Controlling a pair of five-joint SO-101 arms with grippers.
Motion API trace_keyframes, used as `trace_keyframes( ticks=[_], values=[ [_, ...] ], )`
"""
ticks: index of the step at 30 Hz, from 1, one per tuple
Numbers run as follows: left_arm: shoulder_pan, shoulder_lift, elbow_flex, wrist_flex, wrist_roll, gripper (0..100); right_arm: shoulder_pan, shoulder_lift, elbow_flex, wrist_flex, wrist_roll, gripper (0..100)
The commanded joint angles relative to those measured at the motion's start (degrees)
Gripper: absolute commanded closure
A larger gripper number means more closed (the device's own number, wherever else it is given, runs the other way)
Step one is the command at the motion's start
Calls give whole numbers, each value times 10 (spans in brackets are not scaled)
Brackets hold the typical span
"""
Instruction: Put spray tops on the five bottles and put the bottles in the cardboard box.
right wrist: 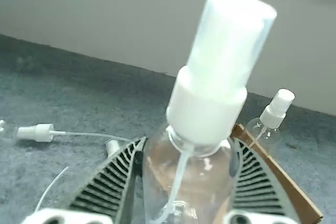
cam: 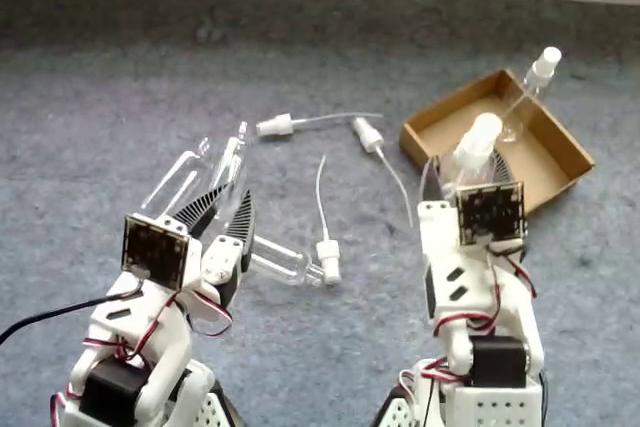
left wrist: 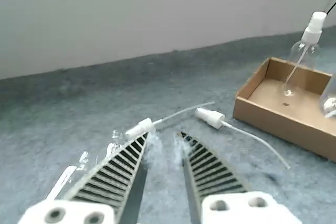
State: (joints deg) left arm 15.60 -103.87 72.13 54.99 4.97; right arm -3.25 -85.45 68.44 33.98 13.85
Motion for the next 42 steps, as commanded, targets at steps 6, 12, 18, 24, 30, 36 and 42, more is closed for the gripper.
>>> trace_keyframes(
  ticks=[6, 12, 18, 24, 30, 36, 42],
  values=[
    [-55, -1, 61, 20, -1, 951, 44, 148, -43, -169, 5, 832],
    [-80, -1, 124, 18, -1, 948, 48, 246, -43, -280, 4, 832],
    [-81, -1, 148, 18, -4, 947, 64, 352, -43, -403, 4, 832],
    [-82, -1, 148, 18, -4, 947, 75, 479, -44, -529, 3, 832],
    [-82, -1, 156, 18, -4, 947, 75, 597, -57, -604, 3, 832],
    [-80, -1, 169, 18, -5, 947, 73, 705, -109, -684, 3, 832],
    [-79, -1, 171, 18, -5, 947, 73, 816, -200, -691, 3, 832]
  ],
)
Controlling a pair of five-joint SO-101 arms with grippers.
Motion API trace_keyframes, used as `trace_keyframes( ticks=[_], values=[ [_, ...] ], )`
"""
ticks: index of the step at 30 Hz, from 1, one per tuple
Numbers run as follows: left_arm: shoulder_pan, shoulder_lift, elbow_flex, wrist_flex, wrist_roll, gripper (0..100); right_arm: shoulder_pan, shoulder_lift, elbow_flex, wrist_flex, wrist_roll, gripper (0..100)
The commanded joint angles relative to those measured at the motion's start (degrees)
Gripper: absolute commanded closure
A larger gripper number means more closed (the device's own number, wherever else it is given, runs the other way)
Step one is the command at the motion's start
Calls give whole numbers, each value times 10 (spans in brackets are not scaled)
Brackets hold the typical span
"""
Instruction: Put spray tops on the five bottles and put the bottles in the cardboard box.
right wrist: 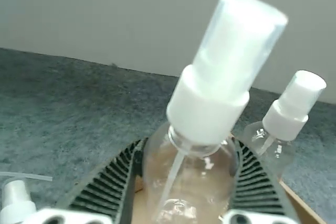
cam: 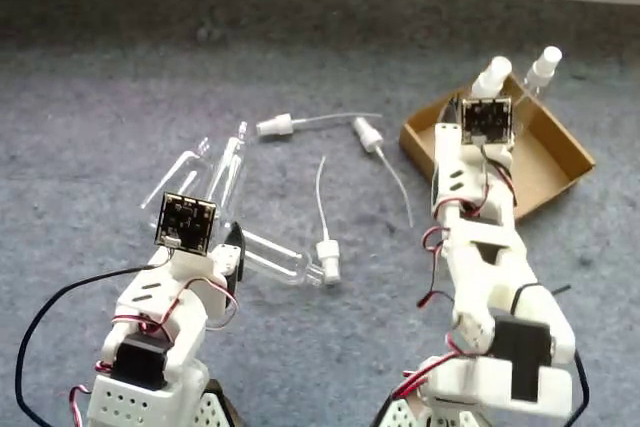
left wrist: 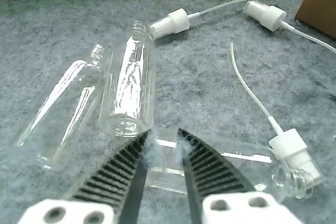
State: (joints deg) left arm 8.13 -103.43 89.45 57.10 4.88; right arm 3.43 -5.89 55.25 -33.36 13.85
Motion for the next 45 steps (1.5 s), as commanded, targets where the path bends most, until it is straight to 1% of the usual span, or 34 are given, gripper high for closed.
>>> trace_keyframes(
  ticks=[1, 11, 17, 33, 39, 45],
  values=[
    [-4, -6, -2, -4, -4, 947, 6, 36, -80, -18, 3, 832],
    [-3, -6, 7, -10, -4, 947, 6, 143, -167, -18, 3, 832],
    [-3, -5, 33, -55, -4, 947, 5, 167, -167, -18, 3, 832],
    [-3, -5, 34, -56, -4, 947, 5, 220, -167, -18, 3, 827],
    [-3, -5, 35, -56, -4, 947, 6, 218, -166, -18, 3, 752],
    [-3, -5, 35, -56, -4, 947, 6, 217, -164, -14, 5, 745]
  ],
)
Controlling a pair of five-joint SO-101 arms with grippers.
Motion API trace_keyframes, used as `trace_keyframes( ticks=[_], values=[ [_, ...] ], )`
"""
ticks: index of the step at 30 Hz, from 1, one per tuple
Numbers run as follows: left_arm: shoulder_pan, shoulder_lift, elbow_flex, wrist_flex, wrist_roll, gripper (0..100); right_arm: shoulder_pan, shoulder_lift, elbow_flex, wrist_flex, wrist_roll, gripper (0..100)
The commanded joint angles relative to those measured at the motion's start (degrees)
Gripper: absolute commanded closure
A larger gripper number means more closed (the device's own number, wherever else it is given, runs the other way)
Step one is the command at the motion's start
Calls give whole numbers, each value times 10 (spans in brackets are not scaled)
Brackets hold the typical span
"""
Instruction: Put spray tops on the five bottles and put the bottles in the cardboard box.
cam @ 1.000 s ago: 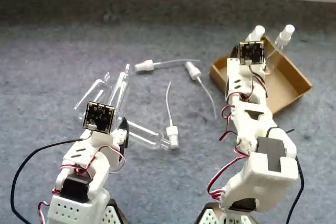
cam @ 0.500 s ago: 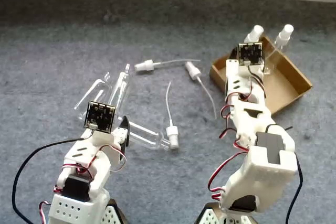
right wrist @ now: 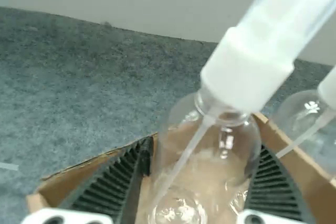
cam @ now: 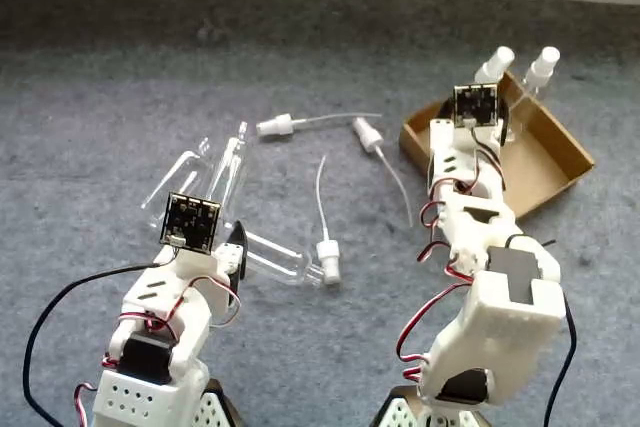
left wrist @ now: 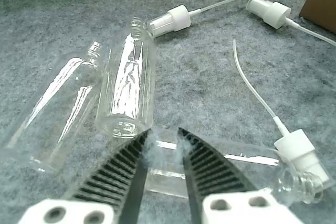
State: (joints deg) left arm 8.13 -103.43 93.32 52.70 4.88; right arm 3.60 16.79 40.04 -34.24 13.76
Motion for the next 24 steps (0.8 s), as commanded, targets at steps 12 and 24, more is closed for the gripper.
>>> trace_keyframes(
  ticks=[12, 24],
  values=[
    [-3, -5, -3, -12, -4, 947, 6, -11, -15, 26, 5, 745],
    [-3, -5, -3, -12, -4, 947, 7, -11, -12, 46, 5, 721]
  ],
)
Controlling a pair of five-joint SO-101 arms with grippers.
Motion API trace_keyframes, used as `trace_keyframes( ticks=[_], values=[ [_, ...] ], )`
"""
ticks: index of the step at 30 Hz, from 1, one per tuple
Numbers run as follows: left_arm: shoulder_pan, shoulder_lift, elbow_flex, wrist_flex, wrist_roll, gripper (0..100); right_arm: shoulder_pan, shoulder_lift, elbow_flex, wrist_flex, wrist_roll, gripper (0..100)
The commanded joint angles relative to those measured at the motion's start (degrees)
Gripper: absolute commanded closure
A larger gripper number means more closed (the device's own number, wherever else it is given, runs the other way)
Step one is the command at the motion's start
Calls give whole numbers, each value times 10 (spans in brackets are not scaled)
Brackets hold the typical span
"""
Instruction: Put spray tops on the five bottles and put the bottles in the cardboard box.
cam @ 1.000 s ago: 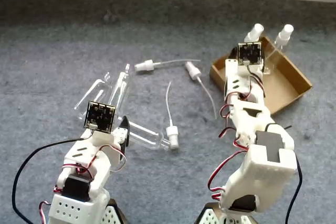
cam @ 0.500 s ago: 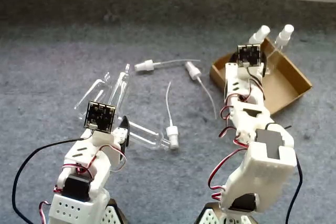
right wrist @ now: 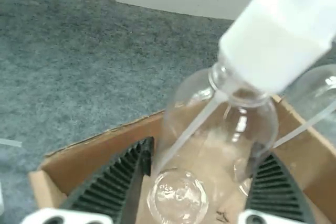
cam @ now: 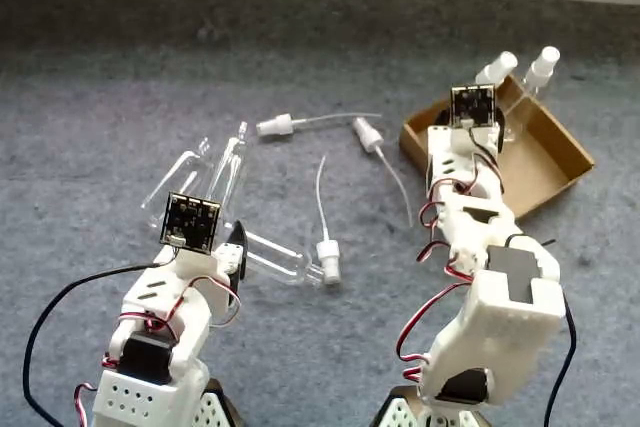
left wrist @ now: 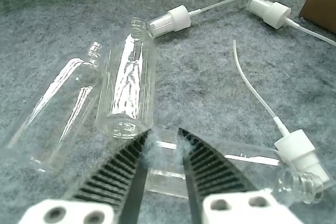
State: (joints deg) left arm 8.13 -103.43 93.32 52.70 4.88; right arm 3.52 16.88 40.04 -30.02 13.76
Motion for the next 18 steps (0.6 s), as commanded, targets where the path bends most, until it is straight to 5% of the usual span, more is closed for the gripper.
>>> trace_keyframes(
  ticks=[1, 18],
  values=[
    [-3, -5, -3, -12, -4, 947, 7, -13, -12, 5, 5, 705],
    [-3, -5, -3, -11, -4, 947, 5, -189, 10, 206, 8, 684]
  ],
)
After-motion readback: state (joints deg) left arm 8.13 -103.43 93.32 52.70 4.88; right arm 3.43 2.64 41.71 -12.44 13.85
